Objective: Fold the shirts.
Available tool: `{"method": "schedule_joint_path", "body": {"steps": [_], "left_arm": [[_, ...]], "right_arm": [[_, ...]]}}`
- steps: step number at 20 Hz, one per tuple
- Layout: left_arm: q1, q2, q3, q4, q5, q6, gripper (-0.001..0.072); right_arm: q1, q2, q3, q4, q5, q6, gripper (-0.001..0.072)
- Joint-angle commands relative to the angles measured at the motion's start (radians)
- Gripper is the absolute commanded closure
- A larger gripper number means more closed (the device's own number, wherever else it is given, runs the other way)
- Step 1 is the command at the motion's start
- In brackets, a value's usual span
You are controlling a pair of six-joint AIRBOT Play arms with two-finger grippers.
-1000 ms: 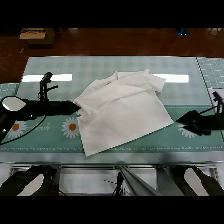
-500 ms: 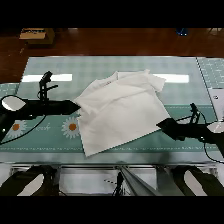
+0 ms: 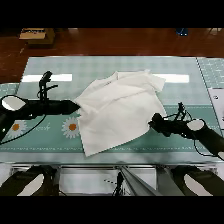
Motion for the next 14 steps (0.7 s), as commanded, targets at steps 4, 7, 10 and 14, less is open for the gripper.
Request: {"method": "schedule_joint_path", "body": {"steps": [4,7,10,14], "left_arm": [[0.002,0.002,0.117,0.001,0.008,0.040,0.0686],[0.047,0.012,0.328,0.046,0.007,0.056,0.0686],[0.135,0.023,0.562,0.130,-0.026,0.051,0.0686],[0.217,0.072,0.789,0.243,-0.162,-0.033,0.0686]], "right_arm": [[0.021,0.030,0.263,0.119,0.069,-0.248,0.0691],[0.021,0.148,0.522,0.070,0.093,-0.266,0.0691],[-0.042,0.242,0.785,-0.056,0.058,-0.193,0.0691],[-0.245,0.298,1.026,-0.197,0.097,-0.051,0.0692]]}}
